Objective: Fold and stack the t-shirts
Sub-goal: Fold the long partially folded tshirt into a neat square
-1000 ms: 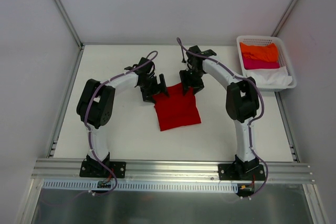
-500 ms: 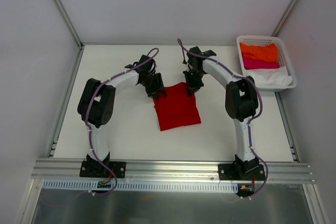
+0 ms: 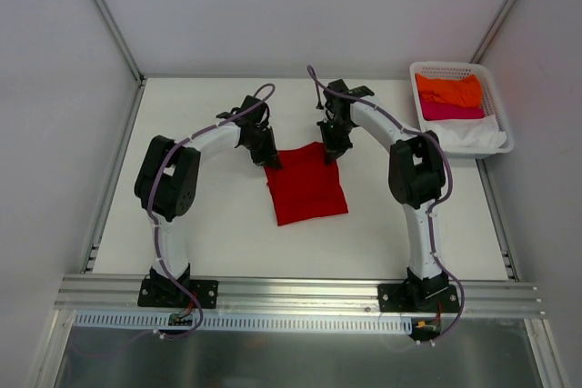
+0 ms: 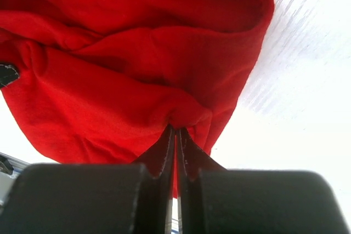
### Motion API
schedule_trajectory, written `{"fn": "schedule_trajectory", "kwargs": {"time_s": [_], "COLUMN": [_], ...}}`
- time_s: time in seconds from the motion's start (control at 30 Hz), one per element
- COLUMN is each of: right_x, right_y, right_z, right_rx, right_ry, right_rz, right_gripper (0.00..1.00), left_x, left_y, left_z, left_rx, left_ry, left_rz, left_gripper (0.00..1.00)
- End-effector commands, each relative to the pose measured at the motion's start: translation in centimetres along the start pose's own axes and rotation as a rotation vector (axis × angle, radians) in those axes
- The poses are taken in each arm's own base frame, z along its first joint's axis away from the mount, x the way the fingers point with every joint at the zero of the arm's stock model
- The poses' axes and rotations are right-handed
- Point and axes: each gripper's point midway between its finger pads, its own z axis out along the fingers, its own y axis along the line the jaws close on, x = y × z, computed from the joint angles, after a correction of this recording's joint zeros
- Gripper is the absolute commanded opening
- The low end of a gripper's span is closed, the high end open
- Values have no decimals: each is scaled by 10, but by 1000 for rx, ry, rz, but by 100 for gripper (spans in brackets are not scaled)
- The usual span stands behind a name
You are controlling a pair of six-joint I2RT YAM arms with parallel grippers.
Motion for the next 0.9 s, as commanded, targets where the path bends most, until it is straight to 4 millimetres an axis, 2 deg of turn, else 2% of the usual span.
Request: {"fn": "schedule_trajectory", "kwargs": {"time_s": [0.0, 0.13, 0.4, 0.7, 0.87], "right_x": [-20, -27, -30, -57, -67], "right_y": [6, 5, 3, 2, 0], "right_z": [-35, -47, -46, -65, -58], "right_rx": [6, 20, 15, -10, -47], "right_ry": [-103, -142, -144, -223, -222], "right_rz": [-28, -37, -29, 1, 23], "right_gripper": [1, 1, 1, 1, 0], "left_x": [-6, -4, -6, -12, -15], "left_y": [-10, -5, 4, 9, 14], "left_z": [-31, -44, -53, -63, -66], "left_rx": [-19, -60, -114, -162, -196], "left_ry": [-67, -85, -123, -165, -183], "left_rz": [22, 17, 12, 0, -7], "left_gripper": [0, 0, 0, 0, 0]}}
